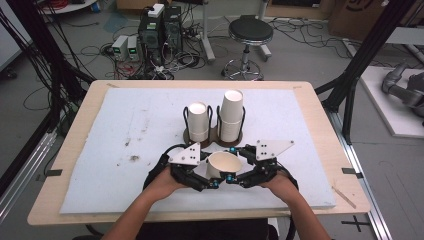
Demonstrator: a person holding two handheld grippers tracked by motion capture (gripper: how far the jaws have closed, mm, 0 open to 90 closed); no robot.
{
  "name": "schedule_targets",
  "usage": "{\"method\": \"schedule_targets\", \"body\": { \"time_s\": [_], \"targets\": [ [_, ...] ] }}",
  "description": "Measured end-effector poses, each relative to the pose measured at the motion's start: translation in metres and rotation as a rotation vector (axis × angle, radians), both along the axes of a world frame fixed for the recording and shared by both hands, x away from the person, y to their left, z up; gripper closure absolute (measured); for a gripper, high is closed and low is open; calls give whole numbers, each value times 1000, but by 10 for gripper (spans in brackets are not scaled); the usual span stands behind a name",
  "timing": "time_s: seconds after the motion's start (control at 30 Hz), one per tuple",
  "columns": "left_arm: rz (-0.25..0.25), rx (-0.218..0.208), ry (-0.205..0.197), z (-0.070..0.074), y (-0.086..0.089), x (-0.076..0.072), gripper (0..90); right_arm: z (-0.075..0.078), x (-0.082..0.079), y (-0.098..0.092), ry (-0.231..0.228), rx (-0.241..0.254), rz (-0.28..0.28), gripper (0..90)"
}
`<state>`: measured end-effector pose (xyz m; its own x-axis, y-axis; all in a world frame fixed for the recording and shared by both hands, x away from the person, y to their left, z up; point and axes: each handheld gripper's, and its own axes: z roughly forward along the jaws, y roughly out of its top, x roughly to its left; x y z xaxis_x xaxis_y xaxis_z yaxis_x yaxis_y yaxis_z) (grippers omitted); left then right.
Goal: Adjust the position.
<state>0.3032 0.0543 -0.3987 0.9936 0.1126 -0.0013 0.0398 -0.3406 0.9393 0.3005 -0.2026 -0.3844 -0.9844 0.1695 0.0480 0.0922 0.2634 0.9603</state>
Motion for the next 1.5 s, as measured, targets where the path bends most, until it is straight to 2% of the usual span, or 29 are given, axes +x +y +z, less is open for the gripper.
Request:
{"method": "schedule_targets", "body": {
  "time_s": [0.1,0.2,0.3,0.4,0.43,0.57,0.63,0.77,0.9,1.07,1.2,1.4,1.5],
  "targets": [
    [11,-56,23,-2,2,1,367,1,-1,1,4,45,-5,267],
    [17,-116,45,-3,6,2,367,2,-1,0,1,78,-19,260],
    [16,-148,52,-3,8,2,367,2,-1,-2,13,92,-24,259],
    [7,-149,49,-3,7,1,367,1,0,-3,27,103,-16,299],
    [8,-150,48,-4,7,1,368,0,1,-3,21,104,-2,356],
    [16,-156,48,-5,5,1,367,1,1,-4,5,99,2,372],
    [27,-155,48,-6,5,0,353,1,1,-4,1,93,0,373],
    [66,-119,46,-8,4,0,268,2,0,-4,-11,77,-8,373],
    [76,-106,35,-8,4,0,268,2,1,-4,-28,44,-19,382],
    [69,-109,29,-7,1,-1,269,1,0,-2,-27,20,-17,383],
    [61,-109,27,-6,-1,-1,275,1,0,0,-24,19,-5,381],
    [41,-113,16,-6,-1,-1,342,0,0,0,-13,16,-5,374],
    [40,-119,17,-6,-1,-1,350,0,0,0,-3,27,-3,338]
  ]
}}
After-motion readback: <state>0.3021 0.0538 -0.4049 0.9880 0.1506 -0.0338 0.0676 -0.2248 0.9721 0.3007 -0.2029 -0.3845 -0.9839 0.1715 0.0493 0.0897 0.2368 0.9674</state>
